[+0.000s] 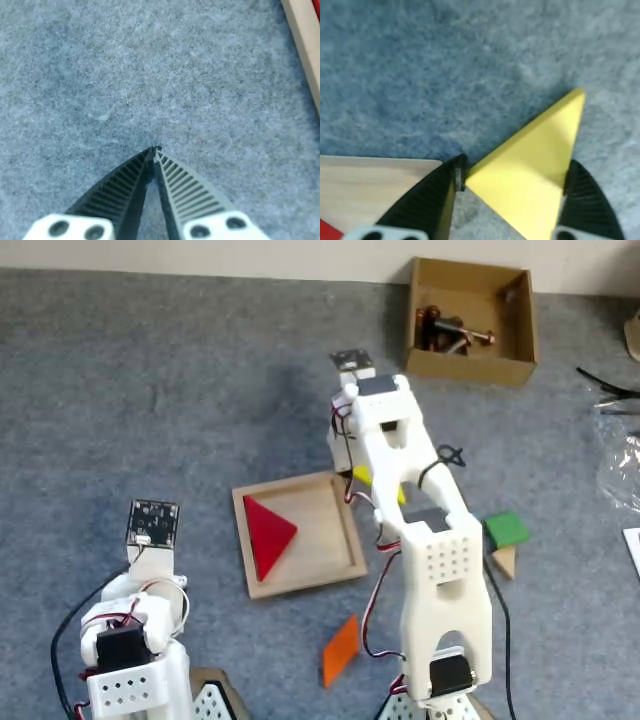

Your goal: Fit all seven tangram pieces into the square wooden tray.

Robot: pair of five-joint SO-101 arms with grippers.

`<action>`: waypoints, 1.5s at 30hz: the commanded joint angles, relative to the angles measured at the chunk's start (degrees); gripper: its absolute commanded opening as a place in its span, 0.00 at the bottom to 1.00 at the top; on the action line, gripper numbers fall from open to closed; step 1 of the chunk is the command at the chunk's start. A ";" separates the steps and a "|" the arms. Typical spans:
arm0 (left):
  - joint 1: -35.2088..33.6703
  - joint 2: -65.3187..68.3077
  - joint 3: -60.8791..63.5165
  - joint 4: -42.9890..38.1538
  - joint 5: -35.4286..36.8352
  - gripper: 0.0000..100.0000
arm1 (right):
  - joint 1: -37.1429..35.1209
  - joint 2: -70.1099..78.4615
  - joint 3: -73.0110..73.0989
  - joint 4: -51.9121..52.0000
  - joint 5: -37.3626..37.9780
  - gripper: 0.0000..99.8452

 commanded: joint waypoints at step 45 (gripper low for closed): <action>-1.01 -0.31 1.10 0.09 0.09 0.01 | 5.85 -0.66 -2.07 0.92 14.51 0.18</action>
